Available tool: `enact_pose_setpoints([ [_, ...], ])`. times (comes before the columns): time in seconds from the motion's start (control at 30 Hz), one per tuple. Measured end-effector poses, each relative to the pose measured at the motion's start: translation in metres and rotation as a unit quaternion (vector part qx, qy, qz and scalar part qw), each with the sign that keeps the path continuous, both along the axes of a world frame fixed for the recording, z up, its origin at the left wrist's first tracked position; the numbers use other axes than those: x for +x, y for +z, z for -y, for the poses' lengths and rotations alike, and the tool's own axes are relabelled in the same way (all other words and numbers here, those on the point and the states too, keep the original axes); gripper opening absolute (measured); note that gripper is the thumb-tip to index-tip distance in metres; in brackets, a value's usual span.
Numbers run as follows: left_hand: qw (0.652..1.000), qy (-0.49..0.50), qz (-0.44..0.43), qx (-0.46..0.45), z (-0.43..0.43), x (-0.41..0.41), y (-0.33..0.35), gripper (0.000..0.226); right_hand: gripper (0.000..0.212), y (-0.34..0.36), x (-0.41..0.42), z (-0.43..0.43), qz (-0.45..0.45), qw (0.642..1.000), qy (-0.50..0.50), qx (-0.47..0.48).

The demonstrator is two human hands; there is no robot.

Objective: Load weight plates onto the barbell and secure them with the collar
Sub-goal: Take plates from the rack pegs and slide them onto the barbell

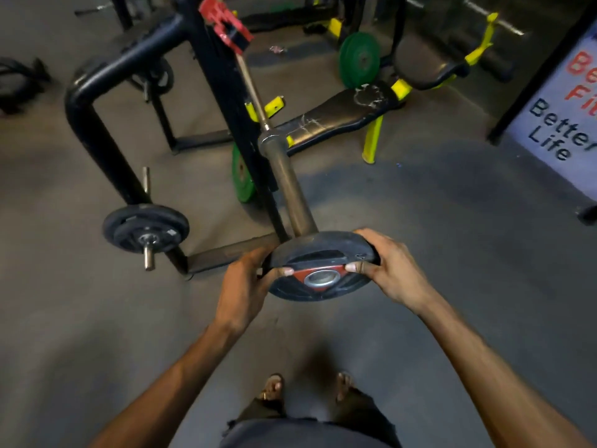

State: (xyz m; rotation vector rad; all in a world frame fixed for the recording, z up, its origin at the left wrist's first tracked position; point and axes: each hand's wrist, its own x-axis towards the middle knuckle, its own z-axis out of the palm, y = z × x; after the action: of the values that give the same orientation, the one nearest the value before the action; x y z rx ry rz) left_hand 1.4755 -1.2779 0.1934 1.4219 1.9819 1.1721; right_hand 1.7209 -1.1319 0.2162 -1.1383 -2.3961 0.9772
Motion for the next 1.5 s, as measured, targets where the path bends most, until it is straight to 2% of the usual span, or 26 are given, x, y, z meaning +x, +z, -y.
enact_pose_setpoints([
  [0.1,0.999,0.035,0.015,-0.008,-0.001,0.003,-0.009,0.037,0.049,-0.009,-0.011,-0.028,-0.008,0.998,0.049,0.028],
  [0.27,0.987,0.158,0.041,0.005,-0.036,0.007,-0.003,0.044,0.057,-0.026,-0.047,-0.066,-0.029,0.993,0.04,0.106],
  [0.4,0.968,0.236,-0.08,0.025,-0.055,0.04,0.003,0.062,0.063,-0.023,-0.055,-0.063,-0.083,0.982,-0.002,0.172],
  [0.5,0.96,0.188,-0.207,0.017,-0.055,0.075,-0.005,0.083,0.072,-0.037,-0.045,-0.038,-0.113,0.957,0.037,0.263],
  [0.57,0.956,0.172,-0.237,0.008,-0.053,0.08,-0.016,0.093,0.076,-0.047,-0.043,-0.033,-0.098,0.951,0.062,0.288],
  [0.73,0.945,0.144,-0.292,-0.014,-0.048,0.06,-0.026,0.115,0.067,-0.055,-0.049,-0.049,-0.074,0.929,0.041,0.362],
  [0.97,0.931,0.124,-0.343,0.005,-0.056,0.028,-0.043,0.122,0.057,-0.062,-0.064,-0.063,-0.108,0.912,0.026,0.396],
  [1.1,0.937,0.118,-0.329,0.009,-0.079,0.002,-0.041,0.121,0.055,-0.055,-0.089,-0.085,-0.089,0.908,0.02,0.41],
  [1.2,0.943,0.119,-0.312,0.006,-0.119,-0.033,-0.033,0.12,0.068,-0.046,-0.125,-0.116,-0.049,0.915,0.006,0.401],
  [1.33,0.949,0.11,-0.294,-0.01,-0.174,-0.083,-0.025,0.117,0.096,-0.029,-0.176,-0.157,0.022,0.938,0.003,0.346],
  [1.5,0.956,0.088,-0.277,-0.031,-0.223,-0.136,-0.016,0.117,0.107,-0.014,-0.229,-0.197,0.062,0.946,-0.017,0.317],
])
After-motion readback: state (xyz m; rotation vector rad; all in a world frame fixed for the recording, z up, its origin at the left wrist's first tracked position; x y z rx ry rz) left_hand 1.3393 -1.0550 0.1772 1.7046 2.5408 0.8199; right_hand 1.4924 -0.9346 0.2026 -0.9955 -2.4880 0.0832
